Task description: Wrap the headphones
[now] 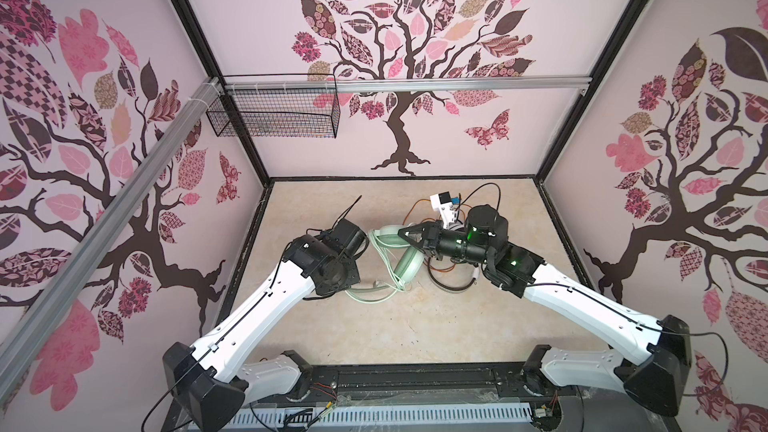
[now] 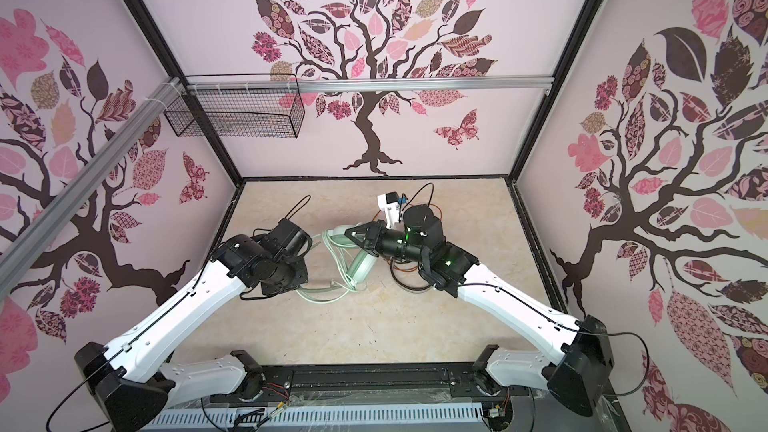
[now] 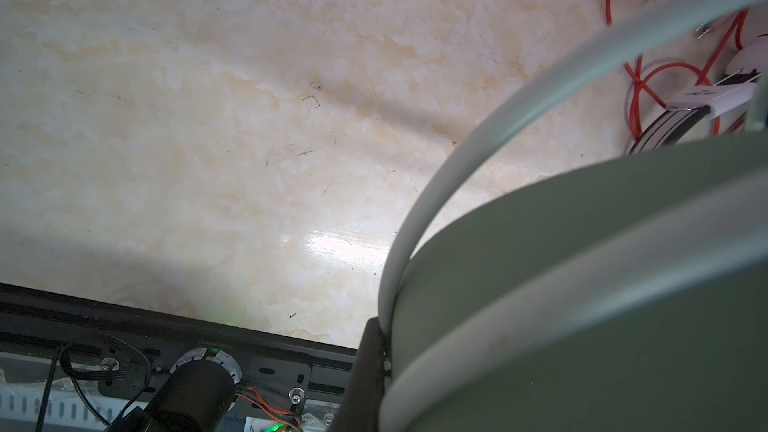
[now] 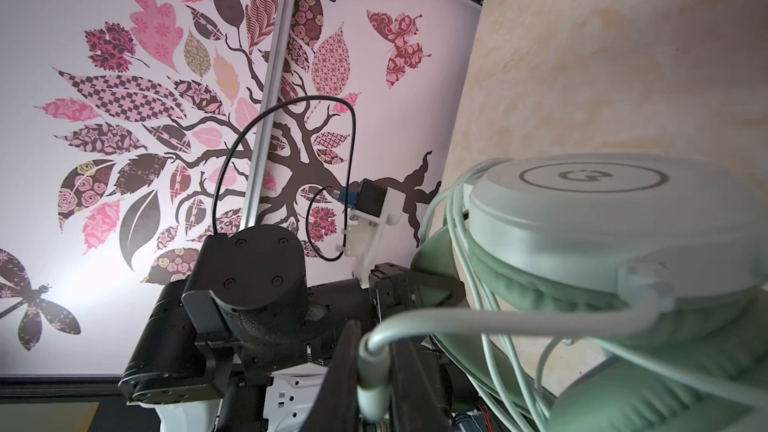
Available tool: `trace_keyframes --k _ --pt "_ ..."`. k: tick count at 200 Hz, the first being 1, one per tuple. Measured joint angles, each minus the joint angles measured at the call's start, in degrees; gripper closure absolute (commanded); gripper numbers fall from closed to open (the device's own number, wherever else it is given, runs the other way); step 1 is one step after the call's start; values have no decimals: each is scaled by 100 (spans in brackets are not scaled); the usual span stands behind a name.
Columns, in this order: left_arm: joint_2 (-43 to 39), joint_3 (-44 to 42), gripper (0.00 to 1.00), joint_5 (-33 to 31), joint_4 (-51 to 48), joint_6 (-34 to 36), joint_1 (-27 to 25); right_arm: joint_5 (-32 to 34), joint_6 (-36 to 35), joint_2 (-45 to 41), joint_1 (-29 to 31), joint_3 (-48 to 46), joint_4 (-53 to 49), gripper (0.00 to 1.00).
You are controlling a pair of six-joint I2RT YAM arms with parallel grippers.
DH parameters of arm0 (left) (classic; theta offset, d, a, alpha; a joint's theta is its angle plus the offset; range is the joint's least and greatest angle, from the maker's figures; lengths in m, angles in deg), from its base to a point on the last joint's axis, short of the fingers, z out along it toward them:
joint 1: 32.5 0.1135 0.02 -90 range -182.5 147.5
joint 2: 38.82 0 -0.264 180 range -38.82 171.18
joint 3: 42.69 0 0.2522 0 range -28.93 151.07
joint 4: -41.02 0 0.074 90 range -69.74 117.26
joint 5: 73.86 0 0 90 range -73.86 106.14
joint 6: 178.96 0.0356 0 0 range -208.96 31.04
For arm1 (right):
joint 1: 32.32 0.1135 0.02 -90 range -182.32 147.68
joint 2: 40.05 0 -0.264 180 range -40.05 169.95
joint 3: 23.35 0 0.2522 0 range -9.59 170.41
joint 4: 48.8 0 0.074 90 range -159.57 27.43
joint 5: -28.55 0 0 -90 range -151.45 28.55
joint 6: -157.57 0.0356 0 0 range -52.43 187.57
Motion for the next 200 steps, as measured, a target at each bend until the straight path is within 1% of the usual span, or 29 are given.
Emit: trace_keyframes --k 8,13,17,26,40,46,55,84,110,129,148,161,177,190,200 --pt "0 0 100 -17 0 -2 -7 7 227 2 0 -127 227 85" --pt "0 0 100 -28 -2 0 -11 15 374 2 0 -210 363 82" --pt "0 0 100 -37 -2 0 -13 20 450 2 0 -260 437 78" --pt "0 0 100 -68 2 11 -28 52 691 7 -2 -356 601 65" --pt "0 -2 100 -72 -33 31 -52 129 863 -2 -9 -459 741 47" --pt "0 -2 100 -87 -33 26 -63 168 901 -13 -11 -492 767 41" --pt "0 -2 100 -125 -22 26 -66 212 876 -44 -9 -518 769 36" --pt "96 4 100 -254 -11 98 -17 210 828 -431 -13 -590 437 31" --pt "503 116 100 -262 -70 293 256 -50 651 -1141 -17 -697 24 30" --pt "754 249 100 -267 -46 354 501 -302 -9 -1617 -7 -610 -647 31" --pt "807 400 100 -269 -42 382 612 -258 -968 -1858 168 -310 -1572 35" --pt "807 531 100 -256 -46 389 616 -52 -1528 -1880 494 -166 -2107 39" --pt "807 669 100 -216 -39 389 614 380 -1991 -1777 1154 -188 -2557 44" --pt "807 732 100 -201 -42 389 614 839 -2389 -1427 1814 -195 -2855 45" --pt "804 752 100 -197 -48 389 614 1154 -2756 -1032 2210 -133 -3071 46"
